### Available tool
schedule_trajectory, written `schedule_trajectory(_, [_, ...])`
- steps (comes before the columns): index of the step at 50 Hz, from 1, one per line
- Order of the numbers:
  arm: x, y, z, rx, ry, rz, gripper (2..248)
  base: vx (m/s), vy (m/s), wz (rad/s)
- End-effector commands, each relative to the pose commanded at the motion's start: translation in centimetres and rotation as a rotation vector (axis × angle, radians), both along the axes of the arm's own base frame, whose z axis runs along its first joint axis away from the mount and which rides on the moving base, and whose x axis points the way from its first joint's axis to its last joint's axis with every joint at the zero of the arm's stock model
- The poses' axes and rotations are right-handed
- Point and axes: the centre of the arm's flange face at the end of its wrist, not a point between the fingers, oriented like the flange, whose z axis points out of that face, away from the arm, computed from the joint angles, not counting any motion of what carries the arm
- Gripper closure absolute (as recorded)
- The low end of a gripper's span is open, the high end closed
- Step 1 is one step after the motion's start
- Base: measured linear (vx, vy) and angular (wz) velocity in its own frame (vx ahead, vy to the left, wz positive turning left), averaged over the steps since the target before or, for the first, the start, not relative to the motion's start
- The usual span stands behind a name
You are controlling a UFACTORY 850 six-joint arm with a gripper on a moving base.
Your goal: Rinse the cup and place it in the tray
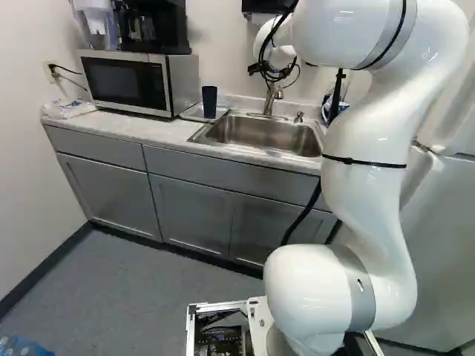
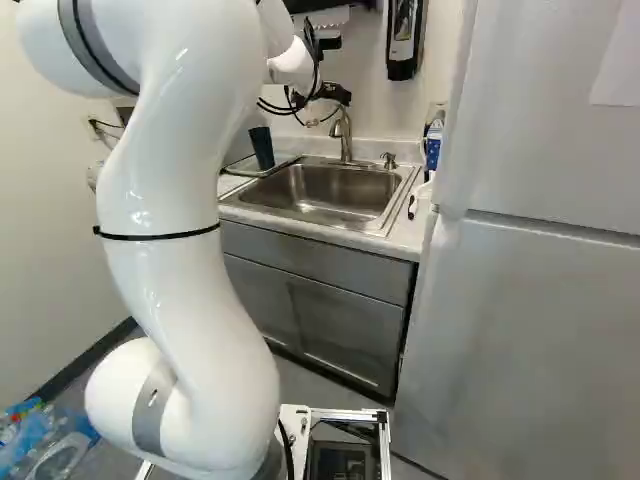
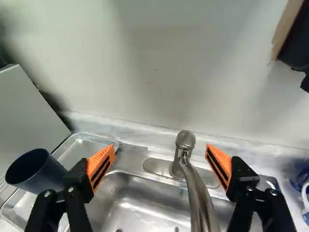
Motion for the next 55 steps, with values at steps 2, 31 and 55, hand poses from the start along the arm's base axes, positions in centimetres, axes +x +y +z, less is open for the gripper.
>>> schedule_trajectory(2, [-0.3,-0.2,0.0,0.000,0.001,-0.004,3,0.000,0.000,0.000])
schedule_trajectory(31, [-6.0,-1.6,0.0,0.011,0.075,-0.035,3,0.000,0.000,0.000])
schedule_trajectory(55, [-11.2,-1.6,-0.4,0.024,0.151,-0.043,3,0.000,0.000,0.000])
